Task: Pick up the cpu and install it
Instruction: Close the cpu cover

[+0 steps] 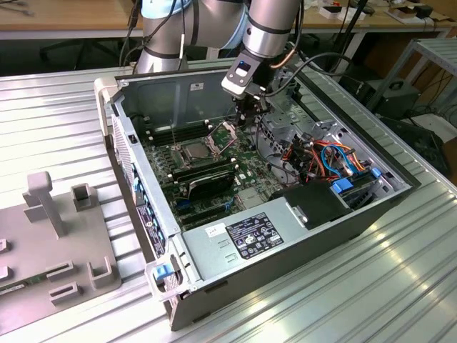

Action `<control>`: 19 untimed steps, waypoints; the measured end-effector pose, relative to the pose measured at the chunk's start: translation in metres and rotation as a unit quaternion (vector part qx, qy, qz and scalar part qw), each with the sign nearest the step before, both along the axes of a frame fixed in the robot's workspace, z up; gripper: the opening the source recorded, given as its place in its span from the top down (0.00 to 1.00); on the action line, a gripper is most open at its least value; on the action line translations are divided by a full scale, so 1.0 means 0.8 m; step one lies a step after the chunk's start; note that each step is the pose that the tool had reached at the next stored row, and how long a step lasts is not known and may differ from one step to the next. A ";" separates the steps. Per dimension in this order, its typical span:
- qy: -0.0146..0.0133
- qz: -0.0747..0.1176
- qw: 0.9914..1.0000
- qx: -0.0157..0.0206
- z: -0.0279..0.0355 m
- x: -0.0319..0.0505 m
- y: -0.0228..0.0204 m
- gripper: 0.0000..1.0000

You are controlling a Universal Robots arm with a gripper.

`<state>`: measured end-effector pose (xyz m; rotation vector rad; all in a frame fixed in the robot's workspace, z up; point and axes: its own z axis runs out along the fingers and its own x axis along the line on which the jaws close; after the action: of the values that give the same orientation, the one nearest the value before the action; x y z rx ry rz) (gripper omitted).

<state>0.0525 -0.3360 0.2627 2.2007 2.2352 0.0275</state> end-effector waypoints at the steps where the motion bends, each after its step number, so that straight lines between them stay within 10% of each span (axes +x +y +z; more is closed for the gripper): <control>1: 0.000 0.000 1.000 0.000 -0.0010 0.001 0.0000 0.89; 19: 0.004 0.000 1.000 0.000 -0.0272 -0.001 -0.0001 0.89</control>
<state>0.0513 -0.3361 0.2410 2.2046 2.2394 0.0187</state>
